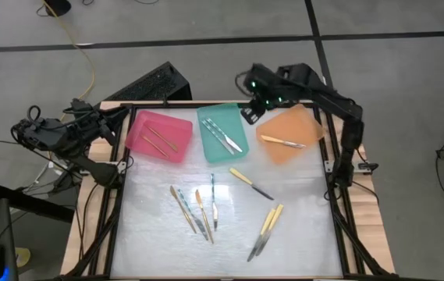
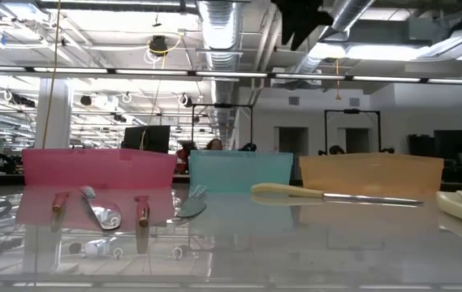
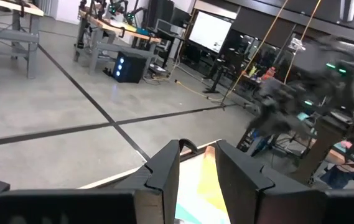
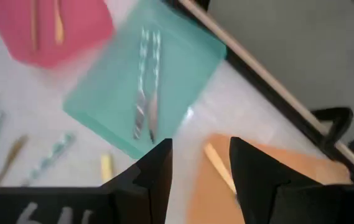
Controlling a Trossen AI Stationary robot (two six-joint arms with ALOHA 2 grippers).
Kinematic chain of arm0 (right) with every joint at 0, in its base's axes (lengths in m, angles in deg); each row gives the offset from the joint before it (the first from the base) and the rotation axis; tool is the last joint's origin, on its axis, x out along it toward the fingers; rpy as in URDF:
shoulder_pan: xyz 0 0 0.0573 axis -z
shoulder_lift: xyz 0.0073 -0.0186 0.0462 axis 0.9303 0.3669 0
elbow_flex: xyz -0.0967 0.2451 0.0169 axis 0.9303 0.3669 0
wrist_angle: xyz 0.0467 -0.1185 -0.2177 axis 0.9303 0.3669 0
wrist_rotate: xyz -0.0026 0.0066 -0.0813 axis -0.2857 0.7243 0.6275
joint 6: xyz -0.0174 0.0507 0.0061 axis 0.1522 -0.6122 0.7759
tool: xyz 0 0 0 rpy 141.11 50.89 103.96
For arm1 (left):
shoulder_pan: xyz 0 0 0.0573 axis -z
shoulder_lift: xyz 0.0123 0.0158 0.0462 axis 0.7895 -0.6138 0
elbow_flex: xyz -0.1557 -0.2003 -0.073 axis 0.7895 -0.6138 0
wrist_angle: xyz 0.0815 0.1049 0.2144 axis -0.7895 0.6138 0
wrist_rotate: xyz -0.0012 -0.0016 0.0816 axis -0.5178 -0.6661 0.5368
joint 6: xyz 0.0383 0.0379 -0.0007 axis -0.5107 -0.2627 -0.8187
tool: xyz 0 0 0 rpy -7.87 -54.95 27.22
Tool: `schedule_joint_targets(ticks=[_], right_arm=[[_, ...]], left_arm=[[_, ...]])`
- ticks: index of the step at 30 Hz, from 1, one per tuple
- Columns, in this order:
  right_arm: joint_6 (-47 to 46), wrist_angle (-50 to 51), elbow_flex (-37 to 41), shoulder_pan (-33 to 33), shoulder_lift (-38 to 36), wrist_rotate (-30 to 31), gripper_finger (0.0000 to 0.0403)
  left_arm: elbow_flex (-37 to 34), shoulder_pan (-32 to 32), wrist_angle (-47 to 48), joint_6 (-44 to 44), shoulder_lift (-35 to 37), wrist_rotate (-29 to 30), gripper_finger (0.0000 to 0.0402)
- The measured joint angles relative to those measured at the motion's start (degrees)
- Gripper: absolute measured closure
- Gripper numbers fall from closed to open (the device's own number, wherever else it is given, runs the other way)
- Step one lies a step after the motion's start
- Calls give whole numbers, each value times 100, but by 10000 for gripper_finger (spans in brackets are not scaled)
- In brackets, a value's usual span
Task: Sort silverware by color (type)
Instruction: Put the yellow knife into the orange bin
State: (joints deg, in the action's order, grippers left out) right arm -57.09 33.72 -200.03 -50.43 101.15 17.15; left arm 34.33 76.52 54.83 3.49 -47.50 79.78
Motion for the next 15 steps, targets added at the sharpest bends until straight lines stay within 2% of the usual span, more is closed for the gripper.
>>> schedule_joint_targets(ticks=[4,8,15], right_arm=[[-536,68,411,-580,-457,20,237],[-1376,33,1206,-1087,-950,315,237],[-2800,-266,3120,-2035,-1839,611,237]], left_arm=[[0,1,0,0,-2,2,312],[0,0,0,2,-2,-49,312],[0,0,0,2,-1,-55,312]])
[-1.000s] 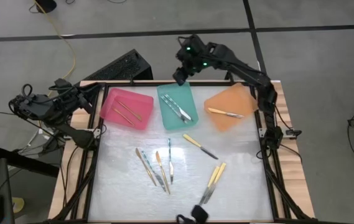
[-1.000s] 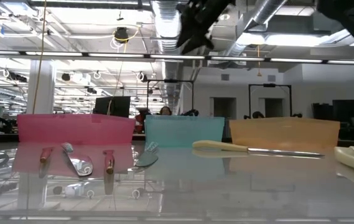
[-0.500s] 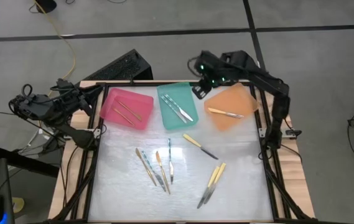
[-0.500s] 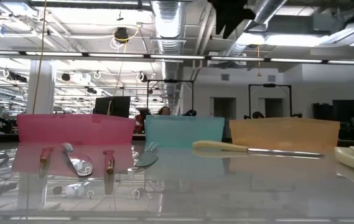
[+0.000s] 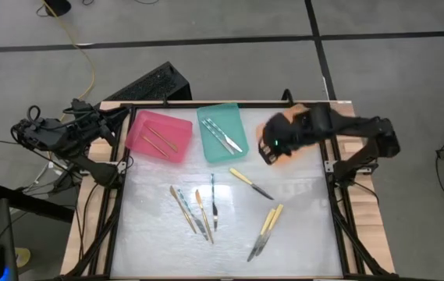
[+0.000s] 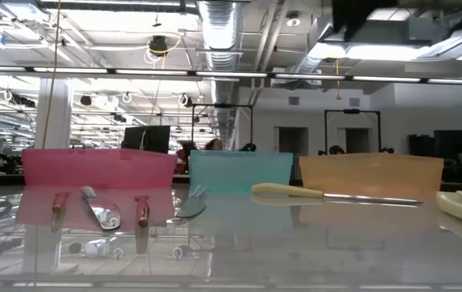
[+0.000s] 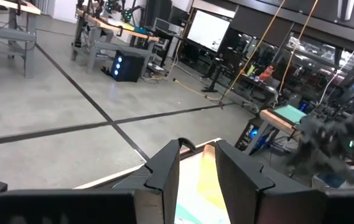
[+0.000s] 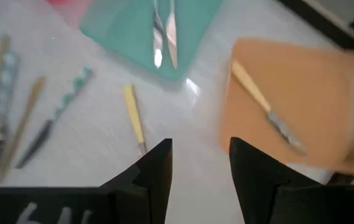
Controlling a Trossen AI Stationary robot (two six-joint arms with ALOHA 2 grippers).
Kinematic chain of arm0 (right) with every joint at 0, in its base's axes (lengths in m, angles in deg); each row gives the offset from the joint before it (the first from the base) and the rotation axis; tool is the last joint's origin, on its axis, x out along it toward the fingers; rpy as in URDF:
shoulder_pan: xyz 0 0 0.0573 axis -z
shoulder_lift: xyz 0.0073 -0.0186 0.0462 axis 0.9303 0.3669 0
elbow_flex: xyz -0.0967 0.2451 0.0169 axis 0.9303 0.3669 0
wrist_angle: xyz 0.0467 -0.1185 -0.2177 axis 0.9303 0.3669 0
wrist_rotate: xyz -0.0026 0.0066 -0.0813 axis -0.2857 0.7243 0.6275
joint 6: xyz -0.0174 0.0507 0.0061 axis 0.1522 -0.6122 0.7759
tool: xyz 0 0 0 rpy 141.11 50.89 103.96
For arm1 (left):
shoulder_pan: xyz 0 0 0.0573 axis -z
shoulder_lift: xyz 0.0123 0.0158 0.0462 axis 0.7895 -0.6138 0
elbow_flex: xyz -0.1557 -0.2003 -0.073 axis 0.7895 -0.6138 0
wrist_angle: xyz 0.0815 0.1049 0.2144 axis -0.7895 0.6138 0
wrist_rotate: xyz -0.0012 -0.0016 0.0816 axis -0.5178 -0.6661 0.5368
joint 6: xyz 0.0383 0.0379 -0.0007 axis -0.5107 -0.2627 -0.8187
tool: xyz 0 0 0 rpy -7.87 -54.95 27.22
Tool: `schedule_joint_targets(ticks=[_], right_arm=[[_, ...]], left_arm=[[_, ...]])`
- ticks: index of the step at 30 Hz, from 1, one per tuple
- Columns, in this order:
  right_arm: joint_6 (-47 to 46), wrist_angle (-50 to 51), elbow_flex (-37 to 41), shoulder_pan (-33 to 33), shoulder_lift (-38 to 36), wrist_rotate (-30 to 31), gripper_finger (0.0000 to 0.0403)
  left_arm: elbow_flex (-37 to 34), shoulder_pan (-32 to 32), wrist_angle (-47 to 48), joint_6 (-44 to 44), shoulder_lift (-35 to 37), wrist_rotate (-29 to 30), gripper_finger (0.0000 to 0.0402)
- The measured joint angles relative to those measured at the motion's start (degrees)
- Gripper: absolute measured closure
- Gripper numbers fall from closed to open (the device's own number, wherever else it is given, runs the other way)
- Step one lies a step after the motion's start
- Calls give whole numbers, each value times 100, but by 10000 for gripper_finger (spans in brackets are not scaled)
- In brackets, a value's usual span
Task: Sort silverware by color (type)
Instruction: Put the yellow knife into the orange bin
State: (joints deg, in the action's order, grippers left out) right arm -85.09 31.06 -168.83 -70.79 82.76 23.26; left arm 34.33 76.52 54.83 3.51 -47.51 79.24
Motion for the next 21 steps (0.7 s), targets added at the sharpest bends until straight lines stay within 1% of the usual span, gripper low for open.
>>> schedule_joint_targets(ticks=[3,5,7,10,13,16,19,21], right_arm=[[-377,-416,929,-344,-185,6,237],[-434,-924,1557,-530,-270,-55,237],[-333,-1703,2169,-685,-302,-241,237],[65,-3197,3007,-820,-271,-556,237],[557,-4686,3656,-849,-118,-564,237],[1180,-5895,4118,-843,119,-123,237],[1681,-6701,4482,-843,330,454,237],[1795,-7236,4734,-818,407,599,237]], left_arm=[[0,0,0,-53,1,0,312],[0,0,0,-95,0,1,312],[0,0,0,-96,1,2,312],[0,0,0,-96,1,2,312],[0,0,0,-96,0,15,312],[0,0,-1,-96,-1,53,312],[0,0,-2,-96,1,52,312],[0,0,0,-94,1,52,312]])
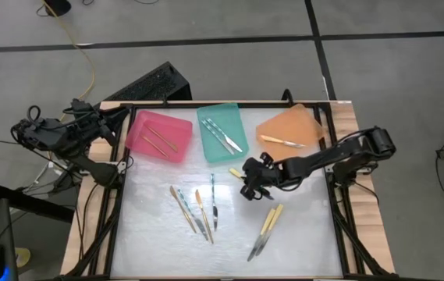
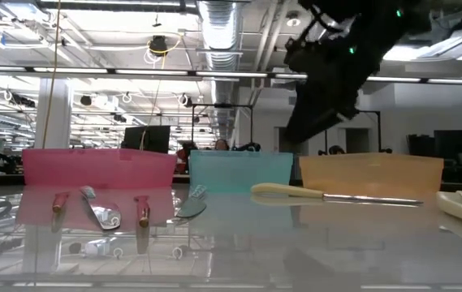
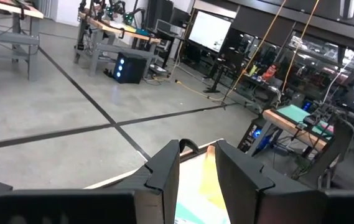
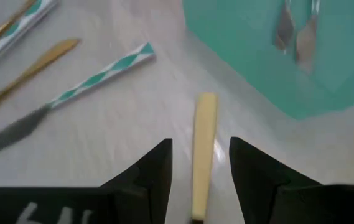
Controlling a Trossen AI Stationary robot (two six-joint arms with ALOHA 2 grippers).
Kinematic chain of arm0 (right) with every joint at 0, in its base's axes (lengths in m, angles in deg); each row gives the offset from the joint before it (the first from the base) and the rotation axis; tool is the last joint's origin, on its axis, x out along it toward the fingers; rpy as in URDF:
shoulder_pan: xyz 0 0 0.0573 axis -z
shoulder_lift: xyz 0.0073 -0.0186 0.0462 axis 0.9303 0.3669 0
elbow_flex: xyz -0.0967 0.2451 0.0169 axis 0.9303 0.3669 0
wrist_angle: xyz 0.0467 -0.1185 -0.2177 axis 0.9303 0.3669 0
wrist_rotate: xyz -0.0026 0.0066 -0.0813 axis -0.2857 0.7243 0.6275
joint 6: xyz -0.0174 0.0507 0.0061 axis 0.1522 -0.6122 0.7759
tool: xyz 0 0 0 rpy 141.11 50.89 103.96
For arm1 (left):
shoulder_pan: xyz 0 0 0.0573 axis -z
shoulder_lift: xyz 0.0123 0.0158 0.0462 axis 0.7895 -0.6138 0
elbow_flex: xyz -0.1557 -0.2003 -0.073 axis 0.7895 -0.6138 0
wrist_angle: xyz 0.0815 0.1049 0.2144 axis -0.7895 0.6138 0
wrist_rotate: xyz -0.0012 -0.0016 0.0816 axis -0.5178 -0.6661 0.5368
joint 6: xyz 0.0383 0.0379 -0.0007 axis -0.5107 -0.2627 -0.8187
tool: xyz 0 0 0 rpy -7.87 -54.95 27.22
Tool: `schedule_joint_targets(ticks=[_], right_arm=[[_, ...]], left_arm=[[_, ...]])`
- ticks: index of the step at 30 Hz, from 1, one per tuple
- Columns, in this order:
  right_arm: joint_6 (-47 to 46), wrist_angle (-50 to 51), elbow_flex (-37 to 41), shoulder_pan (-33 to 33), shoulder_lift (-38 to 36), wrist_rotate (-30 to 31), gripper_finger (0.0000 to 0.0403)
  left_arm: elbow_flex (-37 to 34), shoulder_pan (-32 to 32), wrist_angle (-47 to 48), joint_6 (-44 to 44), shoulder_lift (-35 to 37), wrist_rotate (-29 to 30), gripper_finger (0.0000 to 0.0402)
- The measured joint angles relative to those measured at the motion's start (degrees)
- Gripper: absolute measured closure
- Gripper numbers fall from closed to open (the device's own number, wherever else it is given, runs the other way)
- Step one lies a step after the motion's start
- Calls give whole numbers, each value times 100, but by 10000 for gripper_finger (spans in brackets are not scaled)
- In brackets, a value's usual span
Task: Sort silverware by color (type)
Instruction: Put the yellow knife into the orange bin
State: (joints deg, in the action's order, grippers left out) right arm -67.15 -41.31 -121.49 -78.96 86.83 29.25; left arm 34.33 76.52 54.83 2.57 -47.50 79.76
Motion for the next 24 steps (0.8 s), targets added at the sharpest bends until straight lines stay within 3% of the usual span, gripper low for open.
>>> schedule_joint_targets(ticks=[7,17,24], right_arm=[[-200,-1903,830,57,371,-45,237],[-104,-2761,895,45,1357,48,237],[-233,-3120,887,23,1473,7,239]], left_arm=[[0,0,2,49,-2,42,312],[2,0,161,266,-2,422,312],[2,0,173,298,-2,460,312]])
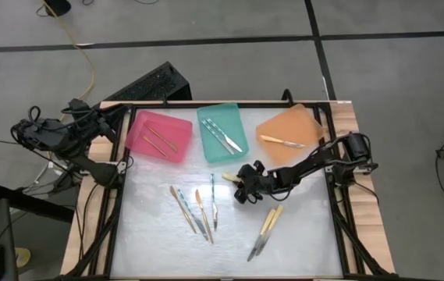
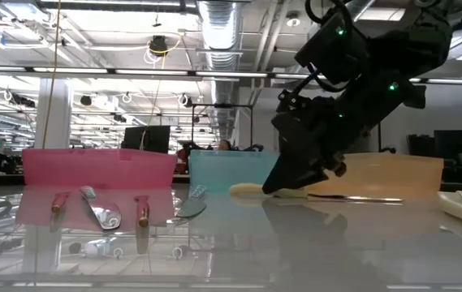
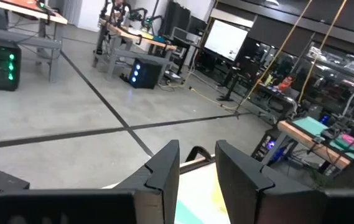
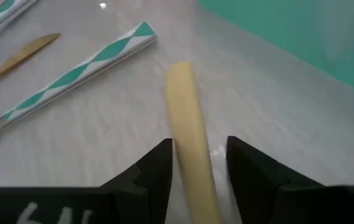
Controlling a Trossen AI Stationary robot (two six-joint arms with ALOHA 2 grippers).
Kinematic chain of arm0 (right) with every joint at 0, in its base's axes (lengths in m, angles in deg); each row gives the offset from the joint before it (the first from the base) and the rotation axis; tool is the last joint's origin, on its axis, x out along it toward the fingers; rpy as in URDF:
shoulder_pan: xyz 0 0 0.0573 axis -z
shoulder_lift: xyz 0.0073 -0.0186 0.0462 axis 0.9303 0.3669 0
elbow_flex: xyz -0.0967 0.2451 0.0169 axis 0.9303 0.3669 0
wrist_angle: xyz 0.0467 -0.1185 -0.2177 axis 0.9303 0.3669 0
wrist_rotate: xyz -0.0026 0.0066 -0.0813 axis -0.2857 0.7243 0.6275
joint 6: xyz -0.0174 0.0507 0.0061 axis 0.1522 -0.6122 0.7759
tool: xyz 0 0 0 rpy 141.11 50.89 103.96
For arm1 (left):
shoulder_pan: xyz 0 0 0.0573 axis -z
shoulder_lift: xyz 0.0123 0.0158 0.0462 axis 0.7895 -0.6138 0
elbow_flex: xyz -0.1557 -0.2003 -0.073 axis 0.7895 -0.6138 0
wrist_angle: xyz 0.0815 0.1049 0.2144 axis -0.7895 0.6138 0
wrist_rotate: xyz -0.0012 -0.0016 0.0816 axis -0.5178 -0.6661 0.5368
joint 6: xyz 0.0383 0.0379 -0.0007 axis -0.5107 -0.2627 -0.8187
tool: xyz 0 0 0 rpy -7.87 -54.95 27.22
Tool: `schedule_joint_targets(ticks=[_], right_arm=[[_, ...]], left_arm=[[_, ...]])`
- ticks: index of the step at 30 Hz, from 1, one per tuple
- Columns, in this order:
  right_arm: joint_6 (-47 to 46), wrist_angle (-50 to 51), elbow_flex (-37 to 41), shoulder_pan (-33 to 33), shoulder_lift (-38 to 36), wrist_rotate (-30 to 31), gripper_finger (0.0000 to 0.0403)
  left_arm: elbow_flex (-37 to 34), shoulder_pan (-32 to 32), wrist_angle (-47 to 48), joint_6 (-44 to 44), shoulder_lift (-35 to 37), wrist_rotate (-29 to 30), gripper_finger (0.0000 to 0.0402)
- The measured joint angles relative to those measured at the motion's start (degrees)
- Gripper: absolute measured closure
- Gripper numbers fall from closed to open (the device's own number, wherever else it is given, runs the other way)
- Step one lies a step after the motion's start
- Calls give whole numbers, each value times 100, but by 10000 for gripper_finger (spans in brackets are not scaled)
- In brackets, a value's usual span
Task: Sort silverware by color (type)
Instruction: Put the yellow knife into the orange bin
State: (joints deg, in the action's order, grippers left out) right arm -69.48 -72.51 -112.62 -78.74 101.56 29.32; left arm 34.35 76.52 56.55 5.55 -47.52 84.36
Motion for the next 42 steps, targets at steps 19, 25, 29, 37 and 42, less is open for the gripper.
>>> schedule_joint_targets(ticks=[19,25,29,37,42], right_arm=[[-427,51,-18,57,271,-131,347],[-665,-4,-5,59,102,-221,351],[-671,58,-37,61,-34,-223,353],[-590,74,-70,44,-234,-258,354],[-663,34,-76,48,-328,-151,354]], left_arm=[[0,0,79,7,-2,58,312],[0,0,85,7,-2,58,312],[0,1,87,7,-2,58,312],[0,0,90,7,-4,54,312],[0,1,98,7,-4,52,312]])
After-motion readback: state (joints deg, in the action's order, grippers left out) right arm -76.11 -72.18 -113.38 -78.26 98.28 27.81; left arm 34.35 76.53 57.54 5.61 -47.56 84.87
